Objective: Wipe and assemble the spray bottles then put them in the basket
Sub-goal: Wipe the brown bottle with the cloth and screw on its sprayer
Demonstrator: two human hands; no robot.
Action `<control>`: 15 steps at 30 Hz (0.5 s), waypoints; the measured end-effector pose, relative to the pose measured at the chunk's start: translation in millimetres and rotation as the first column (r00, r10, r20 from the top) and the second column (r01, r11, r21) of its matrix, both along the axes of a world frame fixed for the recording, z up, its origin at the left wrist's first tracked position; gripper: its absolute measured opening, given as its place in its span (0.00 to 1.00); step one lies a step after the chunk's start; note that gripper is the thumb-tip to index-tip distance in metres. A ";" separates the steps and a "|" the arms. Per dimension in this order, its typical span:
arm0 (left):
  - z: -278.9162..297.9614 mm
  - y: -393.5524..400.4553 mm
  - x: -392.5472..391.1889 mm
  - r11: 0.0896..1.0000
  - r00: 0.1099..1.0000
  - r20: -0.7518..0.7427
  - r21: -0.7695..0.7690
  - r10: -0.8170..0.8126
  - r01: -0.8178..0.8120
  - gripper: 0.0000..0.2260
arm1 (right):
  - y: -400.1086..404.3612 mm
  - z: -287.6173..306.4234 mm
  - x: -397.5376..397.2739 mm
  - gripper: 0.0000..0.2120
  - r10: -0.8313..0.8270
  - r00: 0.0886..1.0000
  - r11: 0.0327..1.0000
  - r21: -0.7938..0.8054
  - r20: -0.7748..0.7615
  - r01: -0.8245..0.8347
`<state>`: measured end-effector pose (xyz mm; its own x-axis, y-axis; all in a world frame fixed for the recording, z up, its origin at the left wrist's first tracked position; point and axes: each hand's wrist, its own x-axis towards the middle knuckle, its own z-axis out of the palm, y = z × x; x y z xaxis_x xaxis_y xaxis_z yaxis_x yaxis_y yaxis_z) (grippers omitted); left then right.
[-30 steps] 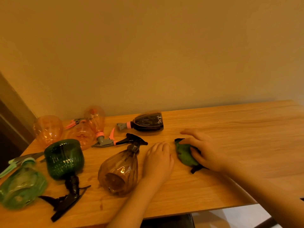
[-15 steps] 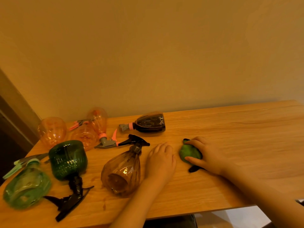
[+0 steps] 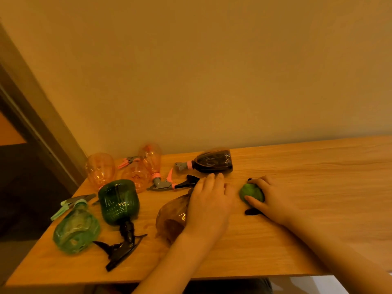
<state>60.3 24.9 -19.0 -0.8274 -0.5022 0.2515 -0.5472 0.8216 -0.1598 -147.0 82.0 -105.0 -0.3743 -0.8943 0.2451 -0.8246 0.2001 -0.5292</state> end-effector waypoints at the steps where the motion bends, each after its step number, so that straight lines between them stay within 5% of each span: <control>1: 6.6 -1.6 7.2 0.998 0.998 0.022 -0.004 0.065 -0.065 0.16 | 1.8 -0.2 -1.8 0.25 0.002 1.000 1.000 0.015 0.008 -0.003; 7: 16.1 -15.2 48.2 0.943 0.931 0.185 0.047 0.315 -0.328 0.27 | 5.3 2.9 -0.7 0.26 0.023 1.000 1.000 0.012 -0.010 -0.022; 15: 23.4 -27.6 75.7 0.964 0.972 0.228 0.243 0.052 -0.108 0.27 | 11.6 7.3 2.0 0.28 0.106 0.994 0.994 -0.017 -0.041 -0.106</control>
